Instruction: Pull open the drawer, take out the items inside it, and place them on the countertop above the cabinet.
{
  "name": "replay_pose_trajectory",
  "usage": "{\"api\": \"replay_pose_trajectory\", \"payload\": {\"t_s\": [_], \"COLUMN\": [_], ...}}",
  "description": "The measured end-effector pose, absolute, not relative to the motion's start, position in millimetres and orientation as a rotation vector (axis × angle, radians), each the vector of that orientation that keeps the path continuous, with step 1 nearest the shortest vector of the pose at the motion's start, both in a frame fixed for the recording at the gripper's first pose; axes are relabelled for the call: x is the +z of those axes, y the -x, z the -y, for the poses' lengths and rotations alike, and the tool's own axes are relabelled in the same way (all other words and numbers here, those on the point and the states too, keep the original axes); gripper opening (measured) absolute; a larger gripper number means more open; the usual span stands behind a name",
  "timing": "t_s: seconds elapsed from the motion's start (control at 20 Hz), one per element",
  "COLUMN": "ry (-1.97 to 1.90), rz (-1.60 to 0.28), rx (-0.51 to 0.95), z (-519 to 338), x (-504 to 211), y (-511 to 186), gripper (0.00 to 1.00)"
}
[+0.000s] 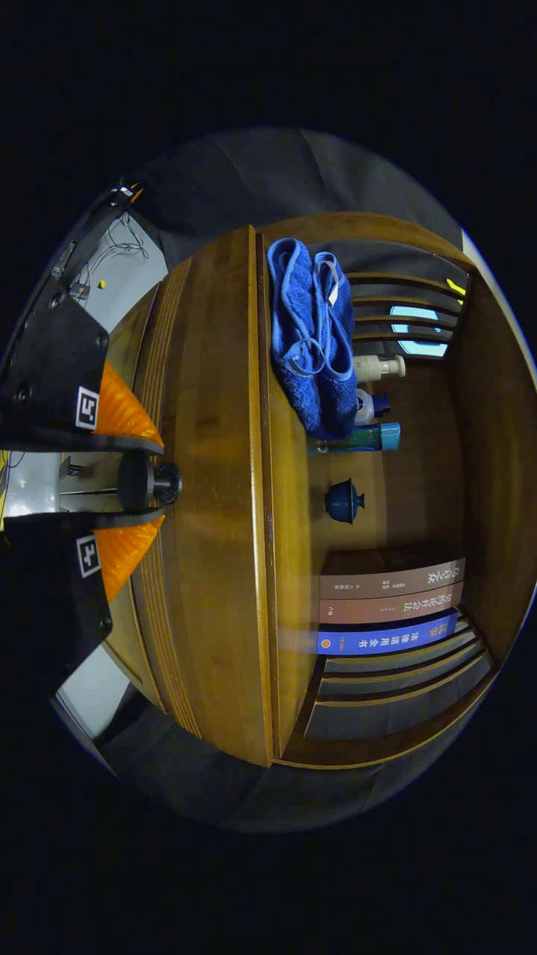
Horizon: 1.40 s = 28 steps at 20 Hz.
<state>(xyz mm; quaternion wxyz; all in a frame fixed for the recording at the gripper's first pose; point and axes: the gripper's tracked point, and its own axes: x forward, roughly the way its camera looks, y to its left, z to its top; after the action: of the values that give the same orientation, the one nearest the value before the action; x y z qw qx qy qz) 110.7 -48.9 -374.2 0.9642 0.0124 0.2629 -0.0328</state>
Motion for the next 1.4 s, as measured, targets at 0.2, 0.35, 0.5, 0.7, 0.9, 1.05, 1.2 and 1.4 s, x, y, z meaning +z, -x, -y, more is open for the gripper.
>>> {"api": "replay_pose_trajectory", "payload": {"t_s": [0.2,0.35,0.5,0.7,0.9,1.05,1.2,1.4], "ry": [-0.026,-0.015,-0.026,-0.016,-0.024,-0.021,-0.014,-0.022], "rz": [-0.546,-0.549,-0.555,-0.567,-0.582,-0.594,-0.604,-0.62], "rx": [-0.057,-0.059,-0.061,-0.061,-0.059,-0.053,-0.053,-0.057], "z": [49,49,47,45,42,40,40,38], "x": [-374,-373,-370,-364,-359,-354,-351,-349], "y": [-109,-100,-83,-55,-27,-7,10,30], "gripper": [0.36,0.36,0.36,0.36,0.36,0.36,0.36,0.36]}}
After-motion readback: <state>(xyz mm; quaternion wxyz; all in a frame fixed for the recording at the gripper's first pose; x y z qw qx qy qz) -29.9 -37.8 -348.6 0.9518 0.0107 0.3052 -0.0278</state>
